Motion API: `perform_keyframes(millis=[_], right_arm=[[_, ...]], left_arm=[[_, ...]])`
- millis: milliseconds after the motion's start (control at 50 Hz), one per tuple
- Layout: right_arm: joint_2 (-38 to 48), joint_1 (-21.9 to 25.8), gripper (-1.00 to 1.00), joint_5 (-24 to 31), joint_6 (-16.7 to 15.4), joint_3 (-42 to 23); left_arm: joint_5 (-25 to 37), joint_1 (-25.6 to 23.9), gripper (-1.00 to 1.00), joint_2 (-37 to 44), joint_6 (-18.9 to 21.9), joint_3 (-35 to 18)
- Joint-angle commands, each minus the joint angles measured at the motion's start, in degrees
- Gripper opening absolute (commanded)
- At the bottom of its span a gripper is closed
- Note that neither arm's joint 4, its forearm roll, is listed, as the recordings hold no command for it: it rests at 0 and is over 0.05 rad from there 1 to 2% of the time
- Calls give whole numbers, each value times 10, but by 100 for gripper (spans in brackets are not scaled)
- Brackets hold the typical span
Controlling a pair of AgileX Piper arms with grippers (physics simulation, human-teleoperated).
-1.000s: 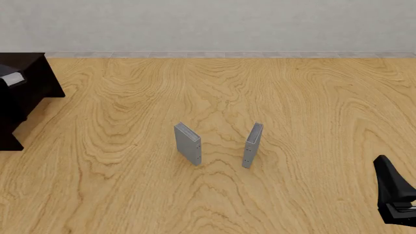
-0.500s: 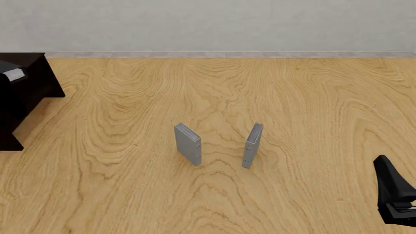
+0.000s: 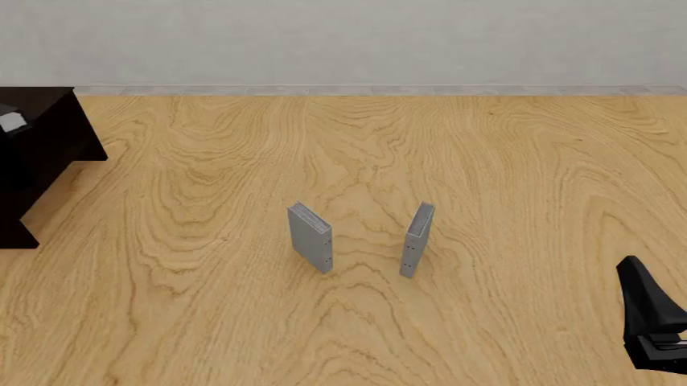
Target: Pick up the book in the middle and place it on the cabinet shelf.
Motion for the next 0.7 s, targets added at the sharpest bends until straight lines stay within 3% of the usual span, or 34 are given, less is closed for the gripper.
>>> perform_keyframes(millis=[20, 60, 80, 700], right_arm=[[0, 0, 100, 0, 0, 0], [0, 0, 100, 0, 0, 0], [0, 0, 100, 0, 0, 0], [0, 0, 100, 0, 0, 0]], left_arm=[[-7, 7, -100, 9, 10, -18], [-20, 7, -100, 14, 20, -16], [-10, 8, 100, 12, 14, -22], [48, -35, 100, -88, 28, 2]])
